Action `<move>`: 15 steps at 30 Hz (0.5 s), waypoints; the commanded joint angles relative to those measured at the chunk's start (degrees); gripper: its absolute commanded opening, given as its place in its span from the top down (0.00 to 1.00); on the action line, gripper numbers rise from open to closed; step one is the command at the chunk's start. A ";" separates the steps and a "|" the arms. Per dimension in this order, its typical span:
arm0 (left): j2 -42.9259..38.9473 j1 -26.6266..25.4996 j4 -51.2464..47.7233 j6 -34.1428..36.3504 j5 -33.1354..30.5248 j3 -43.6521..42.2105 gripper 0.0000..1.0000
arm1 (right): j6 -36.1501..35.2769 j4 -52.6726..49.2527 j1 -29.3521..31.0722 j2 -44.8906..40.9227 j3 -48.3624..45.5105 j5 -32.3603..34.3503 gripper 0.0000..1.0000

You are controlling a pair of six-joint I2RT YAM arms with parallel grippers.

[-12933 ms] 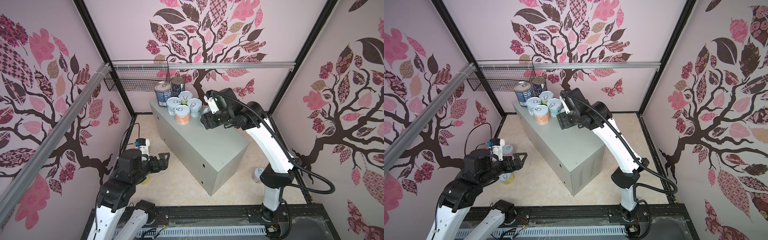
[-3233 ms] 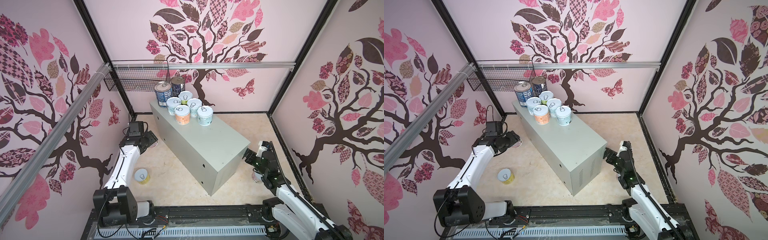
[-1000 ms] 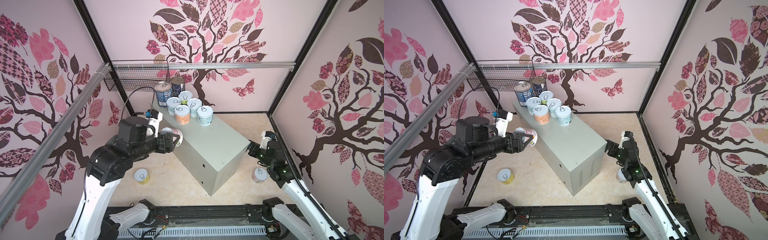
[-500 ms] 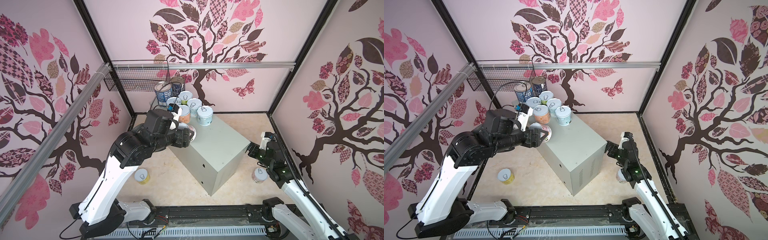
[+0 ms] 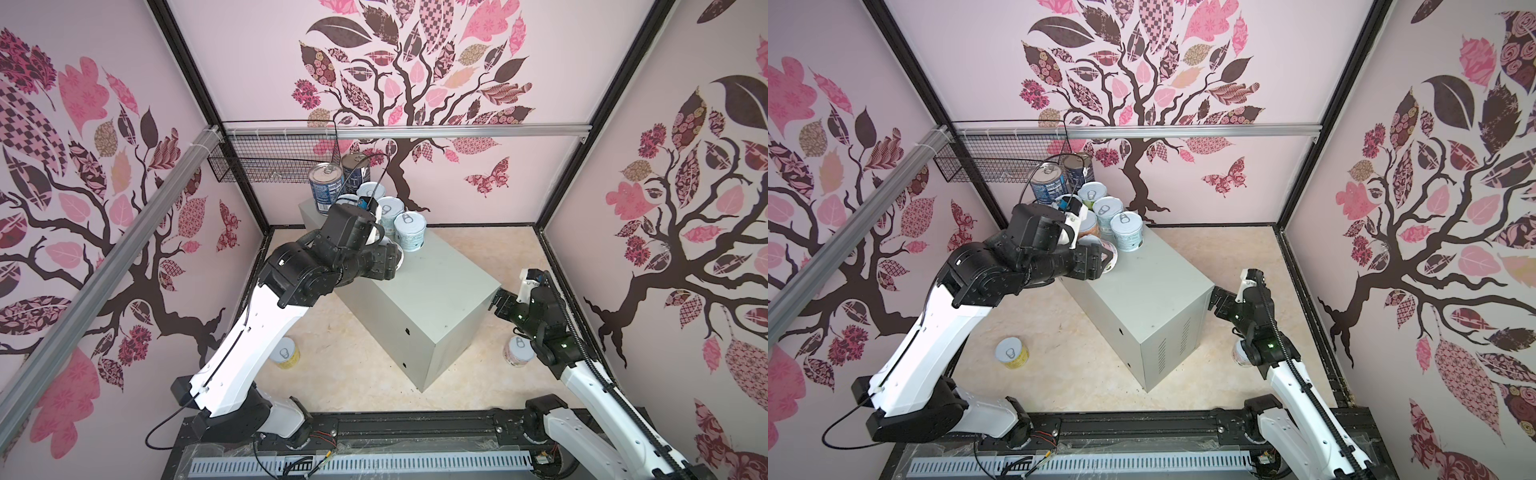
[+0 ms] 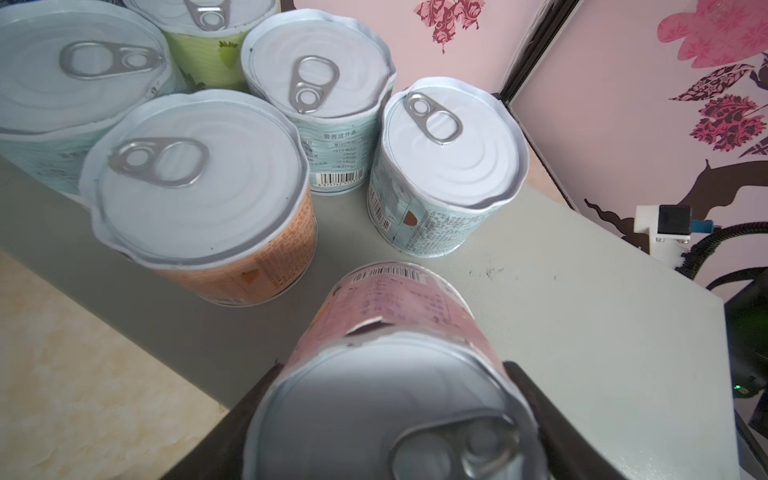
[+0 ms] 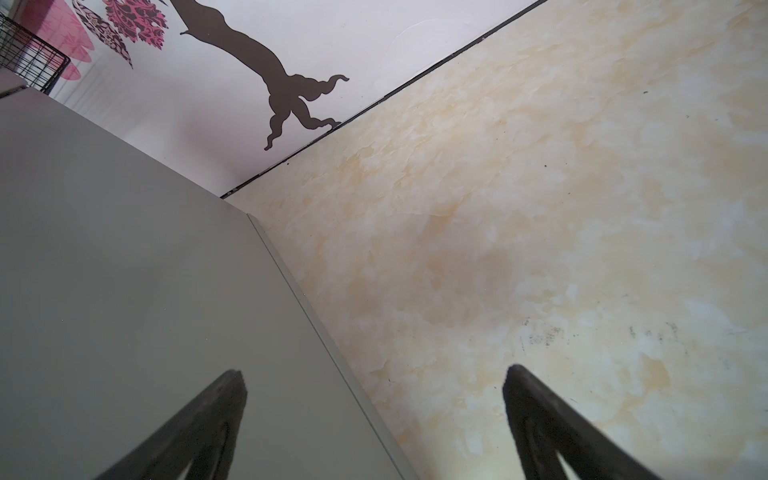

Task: Place and organize the canned foods onto the counter
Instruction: 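Move the held pink-labelled can over the box top in front of the other cans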

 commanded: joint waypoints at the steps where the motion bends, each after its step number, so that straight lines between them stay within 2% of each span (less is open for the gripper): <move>1: 0.64 -0.37 2.01 0.67 -2.08 3.99 0.41 | -1.61 -0.27 0.99 -1.42 0.01 -4.54 0.00; 6: 2.91 -0.79 0.52 1.57 -3.57 6.78 0.34 | -1.69 0.25 0.99 -1.77 -0.63 -4.80 0.00; 11: 5.26 -1.77 -1.40 2.79 -6.78 9.95 0.20 | -1.70 0.53 1.00 -2.12 -0.89 -5.06 0.00; 15: 6.48 -2.17 -1.79 3.42 -8.07 11.38 0.13 | -1.61 0.61 0.99 -2.46 -0.89 -5.51 0.00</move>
